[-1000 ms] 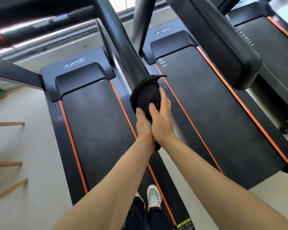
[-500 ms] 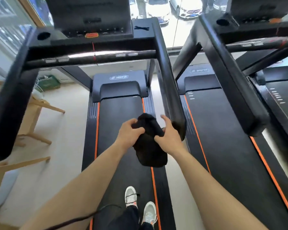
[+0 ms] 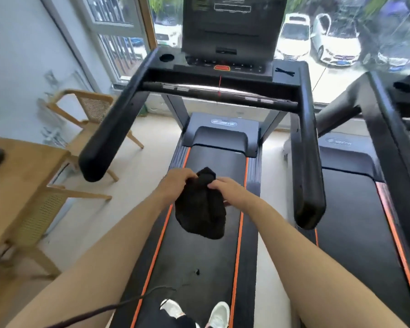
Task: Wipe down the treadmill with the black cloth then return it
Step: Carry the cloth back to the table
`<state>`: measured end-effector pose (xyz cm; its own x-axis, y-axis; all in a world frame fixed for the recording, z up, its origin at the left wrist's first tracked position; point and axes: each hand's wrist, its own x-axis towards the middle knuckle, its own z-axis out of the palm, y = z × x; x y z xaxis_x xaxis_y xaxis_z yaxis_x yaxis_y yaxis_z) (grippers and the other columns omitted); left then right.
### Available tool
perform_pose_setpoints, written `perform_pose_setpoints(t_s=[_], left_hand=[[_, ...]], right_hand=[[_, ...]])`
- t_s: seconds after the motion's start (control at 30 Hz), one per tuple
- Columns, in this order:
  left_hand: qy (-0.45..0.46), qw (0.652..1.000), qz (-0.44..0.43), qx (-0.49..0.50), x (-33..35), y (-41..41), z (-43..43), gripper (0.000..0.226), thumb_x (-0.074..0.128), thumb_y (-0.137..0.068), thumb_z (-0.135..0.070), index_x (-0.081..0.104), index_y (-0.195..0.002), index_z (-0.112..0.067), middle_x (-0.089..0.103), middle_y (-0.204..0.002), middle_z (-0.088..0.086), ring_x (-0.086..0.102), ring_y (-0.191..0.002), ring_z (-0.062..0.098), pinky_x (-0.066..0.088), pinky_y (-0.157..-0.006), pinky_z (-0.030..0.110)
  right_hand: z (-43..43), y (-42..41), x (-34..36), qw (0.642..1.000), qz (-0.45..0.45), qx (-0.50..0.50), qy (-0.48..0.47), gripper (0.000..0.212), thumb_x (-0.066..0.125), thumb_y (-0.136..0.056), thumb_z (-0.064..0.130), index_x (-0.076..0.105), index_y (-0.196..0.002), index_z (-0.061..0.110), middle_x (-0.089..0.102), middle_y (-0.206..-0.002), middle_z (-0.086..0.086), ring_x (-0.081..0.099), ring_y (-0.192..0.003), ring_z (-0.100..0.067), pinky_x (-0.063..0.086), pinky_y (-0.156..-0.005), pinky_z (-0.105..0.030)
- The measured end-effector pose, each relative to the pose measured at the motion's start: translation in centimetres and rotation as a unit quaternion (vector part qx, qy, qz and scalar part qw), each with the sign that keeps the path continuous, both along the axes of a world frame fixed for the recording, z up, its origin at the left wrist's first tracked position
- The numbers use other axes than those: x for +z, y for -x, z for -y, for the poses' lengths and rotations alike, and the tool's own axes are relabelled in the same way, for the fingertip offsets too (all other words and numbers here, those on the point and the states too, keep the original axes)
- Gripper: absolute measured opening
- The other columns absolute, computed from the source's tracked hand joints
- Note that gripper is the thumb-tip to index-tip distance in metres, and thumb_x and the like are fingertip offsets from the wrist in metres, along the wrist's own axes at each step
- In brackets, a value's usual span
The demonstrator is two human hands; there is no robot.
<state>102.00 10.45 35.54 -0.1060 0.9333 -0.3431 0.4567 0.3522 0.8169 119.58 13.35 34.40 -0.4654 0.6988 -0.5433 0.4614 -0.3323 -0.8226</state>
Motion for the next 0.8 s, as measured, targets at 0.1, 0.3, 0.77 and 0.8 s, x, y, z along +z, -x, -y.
perform_pose_setpoints(t_s=[0.1,0.3,0.77,0.8], left_hand=[[0.030,0.998,-0.063,-0.002,0.8,6.0,2.5,0.018,0.055,-0.088,-0.014,0.070,-0.079,-0.014,0.063,-0.081,0.003,0.056,-0.077,0.021,0.046,-0.066,0.031],[0.108,0.975,-0.181,0.065,0.0,18.6,11.1,0.021,0.062,-0.078,-0.012,0.046,-0.085,-0.024,0.059,-0.090,0.005,0.059,-0.080,0.024,0.056,-0.067,0.043],[0.169,0.884,-0.234,0.367,-2.8,31.4,35.1,0.015,0.064,-0.090,-0.025,0.051,-0.098,-0.024,0.063,-0.094,0.000,0.059,-0.087,0.022,0.038,-0.062,0.032],[0.173,0.874,-0.233,0.389,-3.0,31.4,36.9,0.015,0.066,-0.091,-0.024,0.052,-0.097,-0.025,0.063,-0.096,-0.001,0.058,-0.087,0.021,0.039,-0.064,0.032]], right_hand=[[-0.1,6.2,0.1,0.987,0.092,0.120,-0.054,0.028,0.057,-0.096,0.031,0.065,-0.114,0.011,0.068,-0.106,-0.007,0.065,-0.097,-0.022,0.054,-0.086,-0.039],[2.2,20.8,-0.5,0.862,0.254,0.348,-0.268,0.031,0.065,-0.084,0.053,0.062,-0.082,0.022,0.056,-0.087,-0.001,0.059,-0.088,-0.024,0.048,-0.073,-0.038],[18.5,45.3,-2.2,0.583,0.186,0.665,-0.429,0.054,0.056,-0.085,0.068,0.068,-0.101,0.018,0.050,-0.105,-0.003,0.050,-0.107,-0.027,0.049,-0.078,-0.040],[19.8,46.5,-2.4,0.560,0.173,0.683,-0.436,0.054,0.057,-0.084,0.068,0.068,-0.102,0.019,0.051,-0.106,-0.003,0.051,-0.105,-0.027,0.048,-0.076,-0.040]])
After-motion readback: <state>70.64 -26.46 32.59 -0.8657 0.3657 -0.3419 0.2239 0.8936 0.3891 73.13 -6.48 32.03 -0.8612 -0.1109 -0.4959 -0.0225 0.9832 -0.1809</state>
